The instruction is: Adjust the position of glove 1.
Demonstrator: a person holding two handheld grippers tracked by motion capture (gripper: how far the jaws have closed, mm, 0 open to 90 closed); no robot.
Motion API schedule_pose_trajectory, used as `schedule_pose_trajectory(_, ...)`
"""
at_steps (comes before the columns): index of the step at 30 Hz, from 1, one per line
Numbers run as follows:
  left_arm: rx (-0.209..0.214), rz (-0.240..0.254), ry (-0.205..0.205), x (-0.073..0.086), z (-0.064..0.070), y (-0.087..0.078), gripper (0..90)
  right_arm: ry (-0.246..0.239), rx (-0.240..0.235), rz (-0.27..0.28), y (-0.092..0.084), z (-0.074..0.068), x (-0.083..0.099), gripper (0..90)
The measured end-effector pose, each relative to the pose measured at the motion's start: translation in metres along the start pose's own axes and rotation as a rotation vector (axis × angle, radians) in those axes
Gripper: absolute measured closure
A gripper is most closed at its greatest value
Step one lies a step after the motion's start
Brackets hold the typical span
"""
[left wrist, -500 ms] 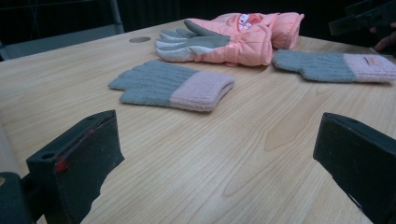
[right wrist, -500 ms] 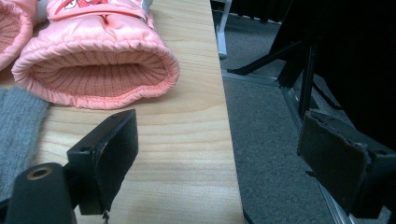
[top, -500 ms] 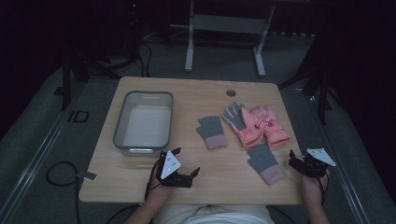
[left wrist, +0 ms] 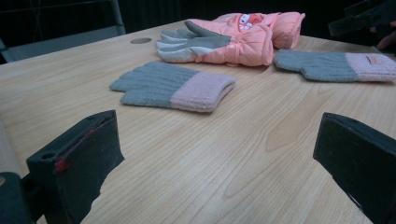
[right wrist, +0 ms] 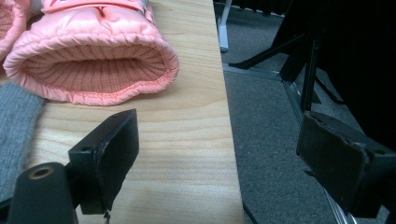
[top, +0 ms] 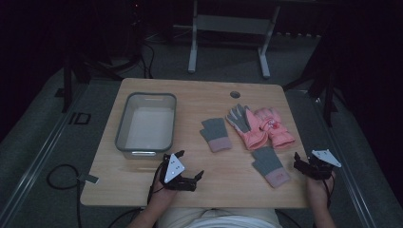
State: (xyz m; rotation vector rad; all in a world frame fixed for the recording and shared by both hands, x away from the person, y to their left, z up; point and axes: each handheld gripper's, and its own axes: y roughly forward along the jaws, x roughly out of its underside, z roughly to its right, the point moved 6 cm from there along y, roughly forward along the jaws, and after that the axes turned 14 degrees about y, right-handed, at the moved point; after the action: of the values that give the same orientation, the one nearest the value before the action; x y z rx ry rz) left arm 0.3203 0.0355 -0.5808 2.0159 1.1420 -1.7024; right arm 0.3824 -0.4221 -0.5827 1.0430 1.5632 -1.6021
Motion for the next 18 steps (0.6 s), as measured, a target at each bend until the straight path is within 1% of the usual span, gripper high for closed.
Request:
schedule_pose_trajectory(6,-0.007,0.001,0.007,0.000,0.000,0.000,0.5,-0.004,-0.010,-0.008,0.001,-0.001,0.000,12.8)
schedule_pose_trajectory(8,-0.008,0.003,0.009,0.000,0.001,-0.001,0.4,-0.011,0.007,-0.019,0.003,-0.001,0.000,12.6)
schedule_pose_trajectory(10,-0.007,0.001,0.007,0.000,0.001,-0.001,0.4,-0.006,0.008,-0.016,0.003,-0.001,-0.002,12.6)
schedule_pose_trajectory(11,-0.003,0.001,0.006,0.000,0.001,-0.001,0.4,-0.007,0.003,-0.021,0.004,-0.002,-0.003,12.3)
schedule_pose_trajectory(12,-0.001,0.001,0.005,0.000,0.001,-0.001,0.5,0.006,-0.010,-0.025,0.002,-0.003,-0.004,12.3)
schedule_pose_trajectory(13,0.000,0.001,0.007,0.000,0.001,-0.001,0.5,0.020,-0.018,-0.016,0.000,-0.004,-0.007,12.4)
schedule_pose_trajectory(15,0.008,0.001,0.008,0.000,0.001,-0.001,0.5,0.012,-0.014,-0.014,-0.003,-0.006,-0.013,12.4)
schedule_pose_trajectory(17,0.009,0.001,0.007,0.000,0.001,-0.001,0.5,0.018,-0.023,-0.017,-0.007,-0.009,-0.023,12.3)
schedule_pose_trajectory(18,0.008,0.001,0.005,0.000,0.001,-0.001,0.5,0.041,-0.045,-0.021,-0.011,-0.013,-0.034,12.4)
